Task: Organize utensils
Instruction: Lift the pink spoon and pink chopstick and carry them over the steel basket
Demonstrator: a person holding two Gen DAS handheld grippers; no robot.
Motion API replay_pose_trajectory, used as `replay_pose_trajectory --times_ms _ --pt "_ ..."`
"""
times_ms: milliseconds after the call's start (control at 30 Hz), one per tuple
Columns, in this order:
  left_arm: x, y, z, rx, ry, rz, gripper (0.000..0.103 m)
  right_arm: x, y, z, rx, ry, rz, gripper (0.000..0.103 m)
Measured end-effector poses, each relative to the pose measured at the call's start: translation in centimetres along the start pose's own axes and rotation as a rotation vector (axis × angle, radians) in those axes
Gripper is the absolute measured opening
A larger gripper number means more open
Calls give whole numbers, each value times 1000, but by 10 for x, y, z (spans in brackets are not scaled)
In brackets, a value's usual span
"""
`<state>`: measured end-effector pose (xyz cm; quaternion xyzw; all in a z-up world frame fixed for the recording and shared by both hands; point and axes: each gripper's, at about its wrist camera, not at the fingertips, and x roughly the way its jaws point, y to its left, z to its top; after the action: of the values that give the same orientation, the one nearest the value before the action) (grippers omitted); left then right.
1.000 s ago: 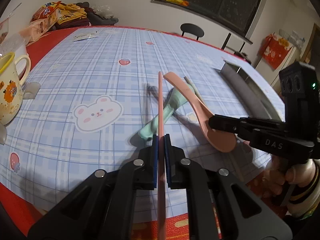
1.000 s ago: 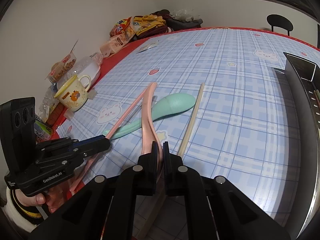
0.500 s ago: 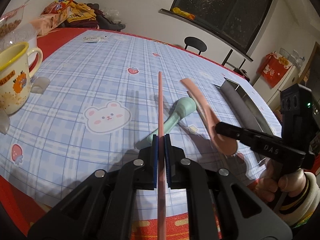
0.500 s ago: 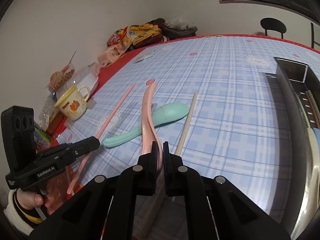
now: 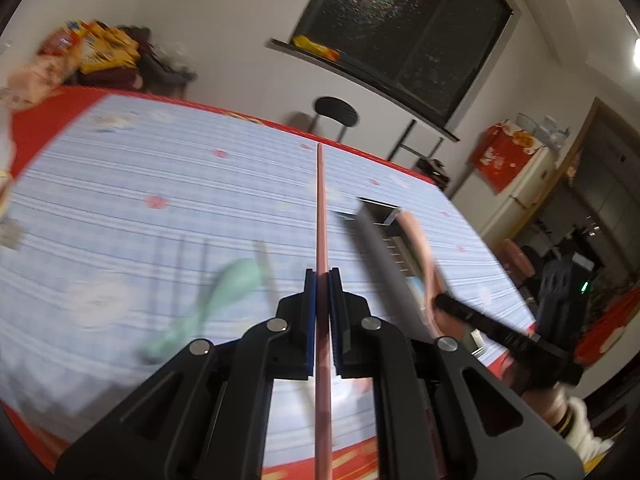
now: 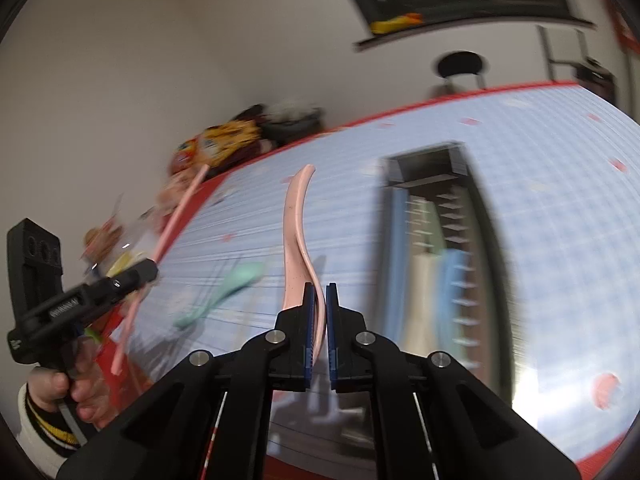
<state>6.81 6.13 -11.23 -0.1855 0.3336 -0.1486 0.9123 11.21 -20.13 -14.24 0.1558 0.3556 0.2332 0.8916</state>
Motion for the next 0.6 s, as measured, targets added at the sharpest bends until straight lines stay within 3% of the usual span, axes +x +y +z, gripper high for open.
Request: replay_pose_trajectory --times_ms 133,300,467,600 --pt "38 -33 -3 -73 47 -113 10 -12 -33 -5 63 2 -52 6" --pt "72 -71 -9 -127 81 -195 10 -22 -48 -2 72 -11 -77 6" --pt "103 -72 -18 -310 101 -251 10 -24 -51 -4 72 -12 -77 6" --pt "118 -74 -27 -394 101 -271 10 -23 -54 -7 77 -5 -77 6"
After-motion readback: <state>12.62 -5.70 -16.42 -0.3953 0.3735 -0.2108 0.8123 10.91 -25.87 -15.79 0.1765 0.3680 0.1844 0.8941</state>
